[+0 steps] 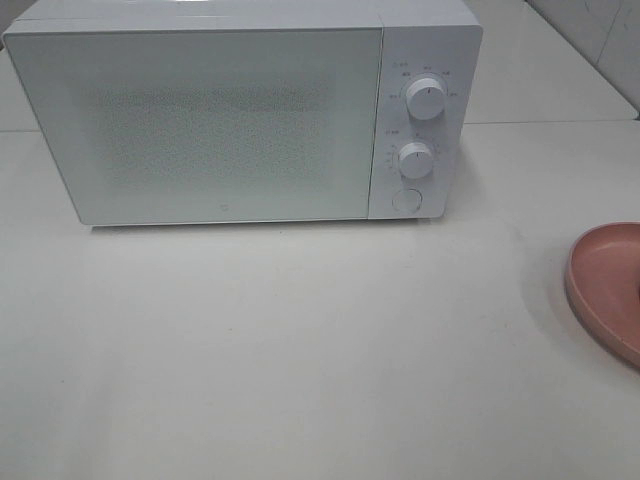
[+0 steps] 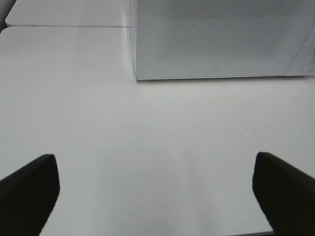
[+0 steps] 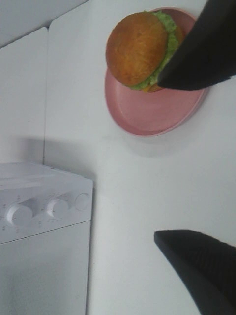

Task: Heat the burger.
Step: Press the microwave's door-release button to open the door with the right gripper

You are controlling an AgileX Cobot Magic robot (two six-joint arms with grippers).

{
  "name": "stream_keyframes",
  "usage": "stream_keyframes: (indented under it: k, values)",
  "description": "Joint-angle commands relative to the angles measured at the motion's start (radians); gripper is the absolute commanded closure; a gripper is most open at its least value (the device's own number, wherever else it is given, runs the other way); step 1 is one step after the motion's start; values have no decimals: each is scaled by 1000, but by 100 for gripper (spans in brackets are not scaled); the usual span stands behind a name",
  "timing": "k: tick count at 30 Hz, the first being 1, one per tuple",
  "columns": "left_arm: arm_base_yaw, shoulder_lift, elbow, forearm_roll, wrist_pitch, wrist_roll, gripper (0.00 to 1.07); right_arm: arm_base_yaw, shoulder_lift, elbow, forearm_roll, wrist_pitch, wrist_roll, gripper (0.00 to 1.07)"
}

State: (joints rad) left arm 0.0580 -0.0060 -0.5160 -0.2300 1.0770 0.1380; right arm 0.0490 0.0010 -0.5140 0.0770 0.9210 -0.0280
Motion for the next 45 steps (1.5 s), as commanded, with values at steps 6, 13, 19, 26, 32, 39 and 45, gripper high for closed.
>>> stream_keyframes:
  k: [6,13,19,26,32,39,45]
  values:
    - [-2,-14,1,-11,-6,2,6,-4,136,-11,12,-147,6,32]
    - [-2,-14,1,-11,-6,2,6,-4,253,-4,12,-245,6,32]
    - [-2,-14,1,-11,-6,2,6,-4,384,-2,12,-361,6,32]
    - [-2,-14,1,-11,-6,2,6,-4,509,-2,4,-542,6,32]
    - [-2,-14,1,-11,-6,2,6,-4,567,-2,4,-633,19,32]
    - [-2,-14,1,-11,-6,2,6,-4,682,-2,0,-768,17,32]
    - [-2,-14,1,-11,-6,2,6,-4,796,-2,-77,-921,18,32]
